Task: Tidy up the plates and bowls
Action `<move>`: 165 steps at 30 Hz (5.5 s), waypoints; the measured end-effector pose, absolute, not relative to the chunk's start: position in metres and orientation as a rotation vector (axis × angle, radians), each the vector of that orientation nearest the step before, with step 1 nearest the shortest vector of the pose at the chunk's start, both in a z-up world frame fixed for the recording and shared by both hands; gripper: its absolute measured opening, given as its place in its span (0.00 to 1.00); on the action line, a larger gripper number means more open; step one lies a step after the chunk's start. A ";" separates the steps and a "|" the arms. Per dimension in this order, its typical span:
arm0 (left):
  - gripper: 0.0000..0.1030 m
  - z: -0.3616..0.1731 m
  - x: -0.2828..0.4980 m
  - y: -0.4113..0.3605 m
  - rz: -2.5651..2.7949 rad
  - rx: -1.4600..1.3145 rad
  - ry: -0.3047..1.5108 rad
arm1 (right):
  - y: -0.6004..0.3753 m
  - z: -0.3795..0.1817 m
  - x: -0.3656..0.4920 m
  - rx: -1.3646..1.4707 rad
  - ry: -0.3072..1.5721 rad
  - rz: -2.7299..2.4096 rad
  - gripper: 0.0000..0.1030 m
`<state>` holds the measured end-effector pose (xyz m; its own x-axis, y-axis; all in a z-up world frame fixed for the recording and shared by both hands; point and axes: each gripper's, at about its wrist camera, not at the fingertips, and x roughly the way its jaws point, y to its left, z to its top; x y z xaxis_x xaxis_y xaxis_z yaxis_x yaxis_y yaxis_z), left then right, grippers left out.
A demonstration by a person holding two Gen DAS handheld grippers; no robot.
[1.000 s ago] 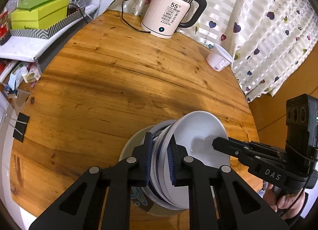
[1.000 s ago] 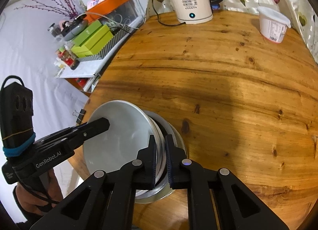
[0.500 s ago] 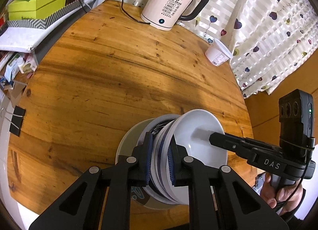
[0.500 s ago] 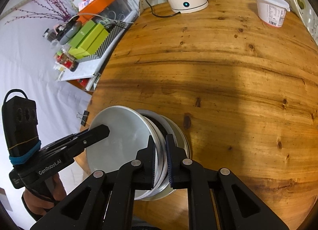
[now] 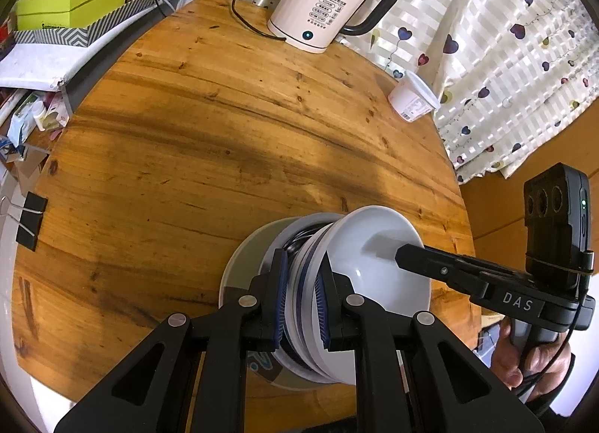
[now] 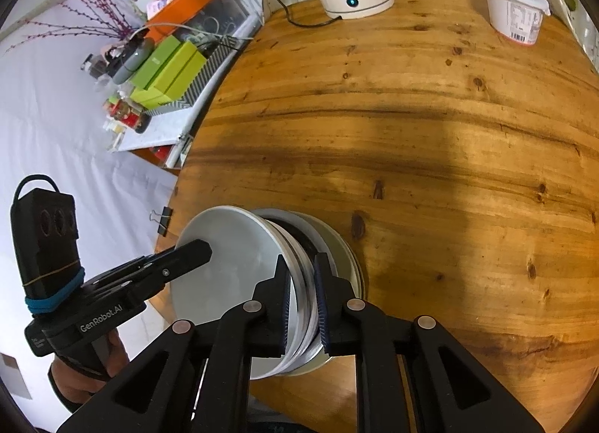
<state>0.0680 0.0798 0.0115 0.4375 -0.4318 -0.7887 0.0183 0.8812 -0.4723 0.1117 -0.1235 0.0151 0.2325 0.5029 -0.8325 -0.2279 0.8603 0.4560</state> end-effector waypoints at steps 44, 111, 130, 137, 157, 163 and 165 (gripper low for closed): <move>0.14 0.018 0.066 0.079 -0.266 -0.406 1.043 | -0.123 0.026 0.115 0.256 1.176 0.539 0.09; 0.42 0.005 -0.041 0.049 -0.037 -0.181 0.936 | -0.118 0.018 -0.012 -0.049 0.982 0.596 0.54; 0.42 -0.001 -0.038 0.046 -0.038 -0.171 0.948 | -0.117 0.017 -0.012 -0.050 0.985 0.593 0.55; 0.42 -0.001 -0.038 0.044 -0.036 -0.167 0.951 | -0.117 0.016 -0.011 -0.050 0.985 0.599 0.55; 0.42 -0.001 -0.039 0.043 -0.032 -0.170 0.960 | -0.116 0.014 -0.012 -0.048 0.988 0.602 0.55; 0.42 -0.002 -0.038 0.043 -0.034 -0.169 0.960 | -0.115 0.010 -0.012 -0.047 0.994 0.605 0.55; 0.42 -0.002 -0.038 0.043 -0.033 -0.168 0.961 | -0.115 0.010 -0.012 -0.047 0.995 0.605 0.55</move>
<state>-0.0380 0.0427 -0.0020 0.5729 -0.1023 -0.8132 -0.0469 0.9865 -0.1571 -0.0121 -0.1153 0.0103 0.3957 0.4562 -0.7970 -0.4980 0.8358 0.2312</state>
